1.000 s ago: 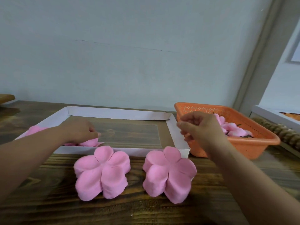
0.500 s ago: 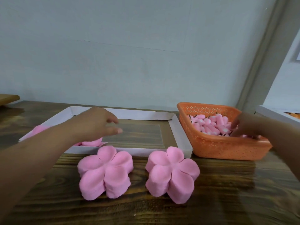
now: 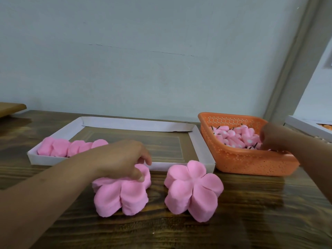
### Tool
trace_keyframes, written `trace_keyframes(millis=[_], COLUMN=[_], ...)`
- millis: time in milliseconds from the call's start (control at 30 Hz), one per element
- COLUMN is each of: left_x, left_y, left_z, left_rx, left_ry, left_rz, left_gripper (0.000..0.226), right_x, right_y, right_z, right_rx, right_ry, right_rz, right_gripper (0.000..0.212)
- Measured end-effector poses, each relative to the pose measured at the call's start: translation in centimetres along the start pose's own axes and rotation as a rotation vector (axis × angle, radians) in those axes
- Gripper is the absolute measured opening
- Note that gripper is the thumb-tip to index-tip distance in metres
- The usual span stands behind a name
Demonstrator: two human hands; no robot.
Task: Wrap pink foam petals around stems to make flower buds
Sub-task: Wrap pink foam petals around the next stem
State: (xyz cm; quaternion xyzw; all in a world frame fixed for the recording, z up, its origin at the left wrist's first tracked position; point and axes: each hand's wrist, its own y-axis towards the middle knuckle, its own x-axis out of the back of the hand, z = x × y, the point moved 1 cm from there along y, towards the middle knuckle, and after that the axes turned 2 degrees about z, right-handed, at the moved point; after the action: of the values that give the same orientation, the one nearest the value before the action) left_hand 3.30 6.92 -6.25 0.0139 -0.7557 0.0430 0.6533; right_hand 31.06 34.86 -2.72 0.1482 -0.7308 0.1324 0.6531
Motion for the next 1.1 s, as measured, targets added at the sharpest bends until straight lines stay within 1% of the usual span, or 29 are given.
trace_keyframes(millis=[67, 133, 300, 467, 567, 633, 667, 767, 900, 933, 1100], left_x=[-0.01, 0.05, -0.08, -0.40, -0.55, -0.63, -0.66, -0.68, -0.71, -0.75, -0.89], left_y=[-0.04, -0.12, -0.39, -0.33, -0.28, -0.29, -0.28, -0.24, -0.28, -0.24, -0.18], left_z=[-0.01, -0.15, -0.52, -0.84, -0.77, -0.69, -0.66, -0.73, -0.91, -0.94, -0.88], left_rx=[0.014, 0.025, 0.021, 0.034, 0.044, 0.051, 0.046, 0.013, 0.020, 0.020, 0.021], left_ry=[0.010, 0.009, 0.012, -0.006, -0.015, -0.014, -0.007, 0.010, 0.035, 0.046, 0.092], left_rz=[-0.016, -0.030, -0.067, -0.116, -0.115, -0.098, -0.092, -0.097, -0.108, -0.110, -0.127], left_gripper=[0.036, 0.030, 0.019, 0.006, 0.008, 0.023, 0.024, 0.013, 0.009, 0.008, 0.009], right_x=[-0.08, -0.13, -0.27, -0.51, -0.55, -0.56, -0.53, -0.37, -0.22, -0.27, -0.60], right_y=[0.12, 0.22, 0.47, 0.87, 0.77, 0.72, 0.69, 0.51, 0.21, 0.24, 0.84], right_z=[0.18, 0.33, 0.23, -0.16, -0.17, -0.17, -0.13, 0.12, 0.54, 0.56, 0.15], right_rx=[0.011, 0.027, 0.039, 0.033, 0.023, 0.015, 0.015, 0.023, 0.024, 0.021, 0.009], right_ry=[-0.035, -0.080, -0.153, -0.168, -0.176, -0.164, -0.167, -0.202, -0.230, -0.230, -0.201], right_rz=[0.005, 0.010, 0.029, 0.052, 0.038, 0.039, 0.042, 0.059, 0.062, 0.059, 0.040], right_gripper=[0.012, 0.014, 0.027, 0.027, 0.029, 0.029, 0.029, 0.028, 0.019, 0.020, 0.021])
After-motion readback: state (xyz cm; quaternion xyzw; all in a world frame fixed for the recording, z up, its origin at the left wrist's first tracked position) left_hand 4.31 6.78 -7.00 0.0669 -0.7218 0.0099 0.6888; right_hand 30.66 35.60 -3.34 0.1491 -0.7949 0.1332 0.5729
